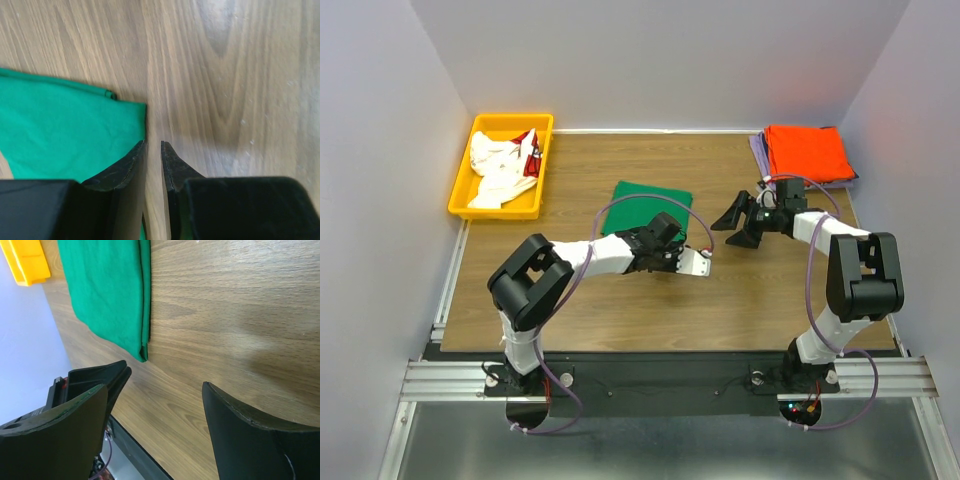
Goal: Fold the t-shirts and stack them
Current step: Neatly place the folded tshirt to the corner
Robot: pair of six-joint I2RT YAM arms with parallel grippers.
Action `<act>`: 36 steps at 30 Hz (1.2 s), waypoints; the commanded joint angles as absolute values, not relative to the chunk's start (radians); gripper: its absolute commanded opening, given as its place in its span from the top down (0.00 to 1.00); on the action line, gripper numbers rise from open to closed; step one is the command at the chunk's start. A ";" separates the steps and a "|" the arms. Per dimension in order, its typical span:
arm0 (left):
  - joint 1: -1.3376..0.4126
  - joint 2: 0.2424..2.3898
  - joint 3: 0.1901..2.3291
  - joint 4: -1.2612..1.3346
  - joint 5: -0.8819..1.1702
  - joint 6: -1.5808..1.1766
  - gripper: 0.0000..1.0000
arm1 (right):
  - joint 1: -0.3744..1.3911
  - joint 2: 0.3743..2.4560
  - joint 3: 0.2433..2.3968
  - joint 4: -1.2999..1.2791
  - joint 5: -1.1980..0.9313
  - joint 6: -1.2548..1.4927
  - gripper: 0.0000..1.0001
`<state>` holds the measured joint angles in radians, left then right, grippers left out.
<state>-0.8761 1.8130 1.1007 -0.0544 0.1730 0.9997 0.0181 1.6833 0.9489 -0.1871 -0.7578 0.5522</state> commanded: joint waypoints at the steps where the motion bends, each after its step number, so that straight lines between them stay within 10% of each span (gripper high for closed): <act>1: -0.882 1.833 1.144 -0.005 0.184 1.020 0.70 | 0.009 1.674 0.937 -0.173 -0.730 0.565 0.18; 17: -0.881 1.930 1.141 0.095 0.118 1.066 0.67 | 0.006 1.666 0.905 -0.160 -0.703 0.594 0.12; 22: -0.867 1.948 1.164 0.089 0.123 1.059 1.00 | 0.005 1.672 0.911 -0.156 -0.712 0.597 0.12; 36: -0.848 1.905 1.368 -0.028 0.316 0.801 1.00 | 0.005 1.759 0.776 0.390 -0.678 0.978 0.00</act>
<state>-0.8536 1.9411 1.3037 0.0040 0.2485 0.8783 0.0124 1.7226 0.8192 0.0769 -0.6952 0.7944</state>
